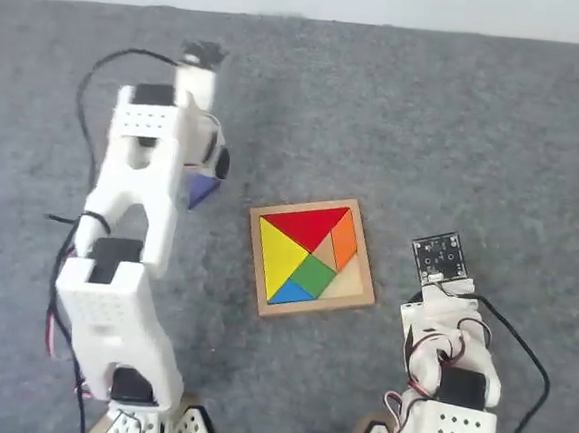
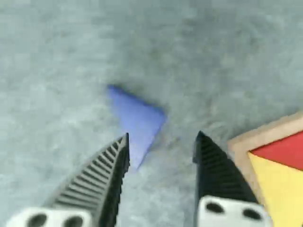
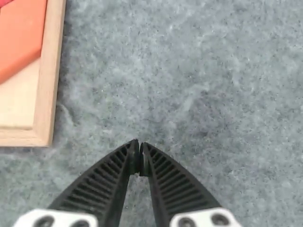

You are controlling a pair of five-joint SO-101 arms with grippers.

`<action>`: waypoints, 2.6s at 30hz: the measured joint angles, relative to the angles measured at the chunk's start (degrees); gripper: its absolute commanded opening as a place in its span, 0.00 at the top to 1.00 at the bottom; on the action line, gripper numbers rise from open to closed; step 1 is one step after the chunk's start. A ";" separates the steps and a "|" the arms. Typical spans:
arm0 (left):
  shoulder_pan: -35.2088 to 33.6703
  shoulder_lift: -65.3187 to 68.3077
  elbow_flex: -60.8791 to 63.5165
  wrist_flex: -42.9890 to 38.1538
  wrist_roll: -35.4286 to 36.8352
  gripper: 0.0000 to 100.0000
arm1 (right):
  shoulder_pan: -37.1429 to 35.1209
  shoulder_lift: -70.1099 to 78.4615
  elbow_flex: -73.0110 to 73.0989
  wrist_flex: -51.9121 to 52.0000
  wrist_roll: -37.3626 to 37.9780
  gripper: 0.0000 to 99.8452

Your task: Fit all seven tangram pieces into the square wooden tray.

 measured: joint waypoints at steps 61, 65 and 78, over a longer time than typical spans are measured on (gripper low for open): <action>29.10 -20.04 16.26 13.36 -5.54 0.99 | 13.71 -0.70 0.00 0.00 0.09 0.99; 34.81 -22.68 24.35 7.91 -7.21 0.99 | 20.31 -0.70 0.00 0.00 0.09 0.99; 39.65 -9.85 19.25 -3.87 10.29 0.99 | 19.52 -0.70 0.00 1.41 0.18 0.99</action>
